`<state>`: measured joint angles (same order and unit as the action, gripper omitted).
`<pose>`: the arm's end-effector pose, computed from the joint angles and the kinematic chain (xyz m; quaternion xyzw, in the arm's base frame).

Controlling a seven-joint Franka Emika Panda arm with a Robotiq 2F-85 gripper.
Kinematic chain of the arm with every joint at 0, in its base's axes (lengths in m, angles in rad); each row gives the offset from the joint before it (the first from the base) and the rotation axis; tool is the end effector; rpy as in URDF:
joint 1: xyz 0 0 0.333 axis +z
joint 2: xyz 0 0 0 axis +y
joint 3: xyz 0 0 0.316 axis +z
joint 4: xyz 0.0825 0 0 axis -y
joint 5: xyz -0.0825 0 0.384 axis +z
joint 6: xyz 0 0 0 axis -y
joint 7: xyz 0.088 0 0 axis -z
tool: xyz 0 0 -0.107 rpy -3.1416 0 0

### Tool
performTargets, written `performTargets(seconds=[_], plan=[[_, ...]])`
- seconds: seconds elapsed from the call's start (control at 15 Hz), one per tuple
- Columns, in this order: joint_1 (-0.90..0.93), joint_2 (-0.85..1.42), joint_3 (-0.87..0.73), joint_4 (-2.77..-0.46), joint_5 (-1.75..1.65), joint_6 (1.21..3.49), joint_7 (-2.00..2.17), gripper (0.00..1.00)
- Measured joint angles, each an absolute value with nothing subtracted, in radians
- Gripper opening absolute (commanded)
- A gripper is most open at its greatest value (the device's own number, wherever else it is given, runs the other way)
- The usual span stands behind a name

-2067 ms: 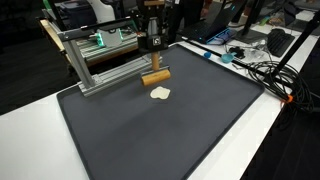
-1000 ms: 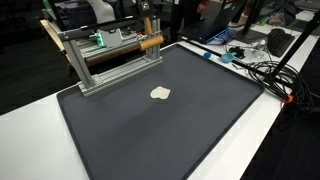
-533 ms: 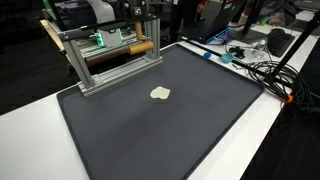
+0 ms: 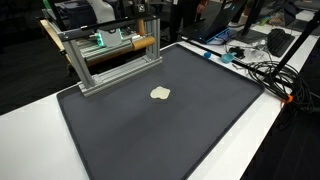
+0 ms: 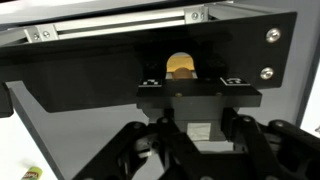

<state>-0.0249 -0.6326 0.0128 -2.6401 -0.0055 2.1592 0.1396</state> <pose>0.3657 -0.0046 0.4565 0.9943 -0.0752 0.0760 0.0014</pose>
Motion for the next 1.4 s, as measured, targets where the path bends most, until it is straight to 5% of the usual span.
performTargets(seconds=[0.53, 0.6, 0.67, 1.0, 1.4], plan=[[-0.023, -0.638, 0.001, -2.640, -0.003, 2.103, 0.109, 0.21], [-0.023, -0.638, 0.000, -2.640, -0.004, 2.094, 0.098, 0.32], [-0.024, -0.638, -0.001, -2.640, -0.005, 2.083, 0.087, 0.71], [-0.002, -0.639, -0.001, -2.624, 0.020, 2.029, 0.067, 0.98], [-0.013, -0.656, -0.038, -2.542, 0.061, 2.021, 0.072, 1.00]])
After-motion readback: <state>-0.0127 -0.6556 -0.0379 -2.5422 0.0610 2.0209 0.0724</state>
